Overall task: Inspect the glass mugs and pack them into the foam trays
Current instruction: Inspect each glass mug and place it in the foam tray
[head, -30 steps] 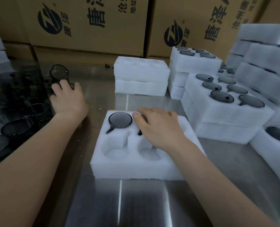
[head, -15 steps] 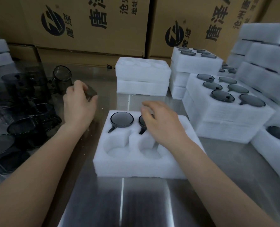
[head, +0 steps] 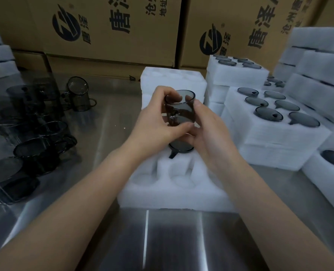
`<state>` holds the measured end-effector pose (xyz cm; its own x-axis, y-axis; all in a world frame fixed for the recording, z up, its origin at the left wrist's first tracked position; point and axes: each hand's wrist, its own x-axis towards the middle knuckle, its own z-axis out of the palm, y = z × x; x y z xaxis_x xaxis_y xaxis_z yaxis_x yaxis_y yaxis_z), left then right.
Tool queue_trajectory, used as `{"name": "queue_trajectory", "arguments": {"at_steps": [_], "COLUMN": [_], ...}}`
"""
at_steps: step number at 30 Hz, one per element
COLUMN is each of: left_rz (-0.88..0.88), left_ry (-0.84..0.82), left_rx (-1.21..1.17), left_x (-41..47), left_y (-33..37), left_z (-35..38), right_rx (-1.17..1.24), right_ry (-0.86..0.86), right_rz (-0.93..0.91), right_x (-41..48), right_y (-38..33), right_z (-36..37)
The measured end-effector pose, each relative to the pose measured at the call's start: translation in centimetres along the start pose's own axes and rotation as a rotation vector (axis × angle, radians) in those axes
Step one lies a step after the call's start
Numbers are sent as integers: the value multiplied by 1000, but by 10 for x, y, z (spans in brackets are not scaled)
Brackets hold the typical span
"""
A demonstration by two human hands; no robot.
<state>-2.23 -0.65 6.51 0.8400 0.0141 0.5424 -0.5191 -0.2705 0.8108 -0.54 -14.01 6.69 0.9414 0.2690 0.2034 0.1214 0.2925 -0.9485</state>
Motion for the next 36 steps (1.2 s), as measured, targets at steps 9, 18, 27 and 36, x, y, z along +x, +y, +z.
{"name": "queue_trajectory", "arguments": {"at_steps": [9,18,27,36], "left_rz": [-3,26,193,182], "left_ry": [-34,-39,-146,-122], "left_rx": [133,175,388,382], "left_x": [-1,-1,-5,-6], "left_y": [-4,-3,1,-1], "left_z": [-3,-4,0,2], "right_rx": [118,195,183,25], "right_ry": [-104,24,43,61], "right_rz": [-8,72,71,-10], "right_x": [-1,2,0,-3], "right_y": [4,2,0,4], "right_z": [-4,-5,-1,2]}}
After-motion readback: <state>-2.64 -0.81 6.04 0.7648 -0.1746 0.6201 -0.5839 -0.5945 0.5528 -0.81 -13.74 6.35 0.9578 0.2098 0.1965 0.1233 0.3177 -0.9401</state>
